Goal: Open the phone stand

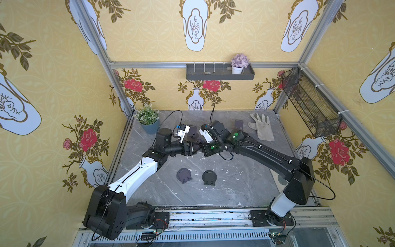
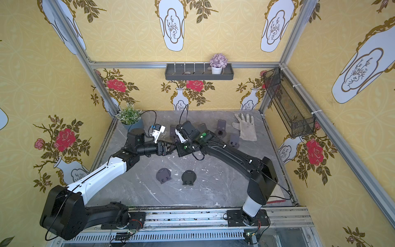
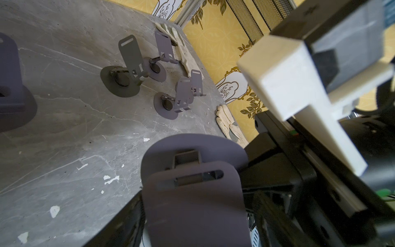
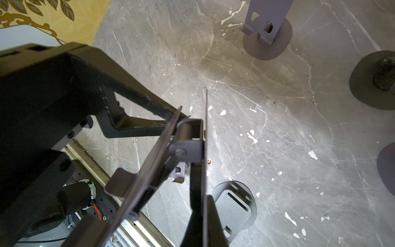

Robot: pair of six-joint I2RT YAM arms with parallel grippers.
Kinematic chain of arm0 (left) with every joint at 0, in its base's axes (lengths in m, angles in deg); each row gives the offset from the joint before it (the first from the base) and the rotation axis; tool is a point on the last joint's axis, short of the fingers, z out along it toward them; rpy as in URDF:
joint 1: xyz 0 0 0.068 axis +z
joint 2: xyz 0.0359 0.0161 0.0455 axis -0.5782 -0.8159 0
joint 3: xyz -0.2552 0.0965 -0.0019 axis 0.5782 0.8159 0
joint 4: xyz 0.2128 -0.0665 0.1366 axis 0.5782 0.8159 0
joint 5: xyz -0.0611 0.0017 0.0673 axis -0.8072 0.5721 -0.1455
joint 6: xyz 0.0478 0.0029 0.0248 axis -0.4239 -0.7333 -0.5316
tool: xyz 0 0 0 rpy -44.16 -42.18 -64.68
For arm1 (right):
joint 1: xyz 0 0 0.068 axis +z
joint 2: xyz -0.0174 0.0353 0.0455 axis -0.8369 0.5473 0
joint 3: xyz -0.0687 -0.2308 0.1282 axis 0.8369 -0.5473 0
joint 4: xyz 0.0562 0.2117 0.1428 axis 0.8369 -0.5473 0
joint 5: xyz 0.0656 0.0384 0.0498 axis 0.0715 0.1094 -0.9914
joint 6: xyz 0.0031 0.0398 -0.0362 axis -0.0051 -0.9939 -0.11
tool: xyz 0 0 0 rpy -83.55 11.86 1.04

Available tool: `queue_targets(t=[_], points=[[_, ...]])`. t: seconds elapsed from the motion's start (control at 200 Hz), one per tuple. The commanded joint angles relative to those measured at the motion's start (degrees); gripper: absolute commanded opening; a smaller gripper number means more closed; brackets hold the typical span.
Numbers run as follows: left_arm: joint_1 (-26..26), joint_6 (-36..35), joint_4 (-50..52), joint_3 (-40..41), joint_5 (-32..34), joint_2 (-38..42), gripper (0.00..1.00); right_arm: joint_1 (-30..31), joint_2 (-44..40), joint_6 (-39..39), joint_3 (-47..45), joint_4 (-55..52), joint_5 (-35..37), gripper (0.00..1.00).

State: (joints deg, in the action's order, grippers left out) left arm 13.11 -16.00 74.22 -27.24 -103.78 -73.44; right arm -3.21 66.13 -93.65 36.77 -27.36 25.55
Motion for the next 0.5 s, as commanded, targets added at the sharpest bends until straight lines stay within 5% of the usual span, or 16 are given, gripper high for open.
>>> queue_targets(t=[0.0,0.205,0.495], points=[[0.0,-0.4,-0.6,-0.2,0.9,0.4,0.77,0.0,-0.2,-0.5,-0.5,0.8,1.2,0.0],[0.1,0.3,-0.6,-0.8,1.1,-0.2,0.79,0.1,-0.4,-0.3,-1.0,0.5,2.9,0.0],[0.2,0.6,-0.8,-0.8,0.0,-1.3,0.69,0.2,-0.4,0.0,-0.8,0.2,4.0,0.0]])
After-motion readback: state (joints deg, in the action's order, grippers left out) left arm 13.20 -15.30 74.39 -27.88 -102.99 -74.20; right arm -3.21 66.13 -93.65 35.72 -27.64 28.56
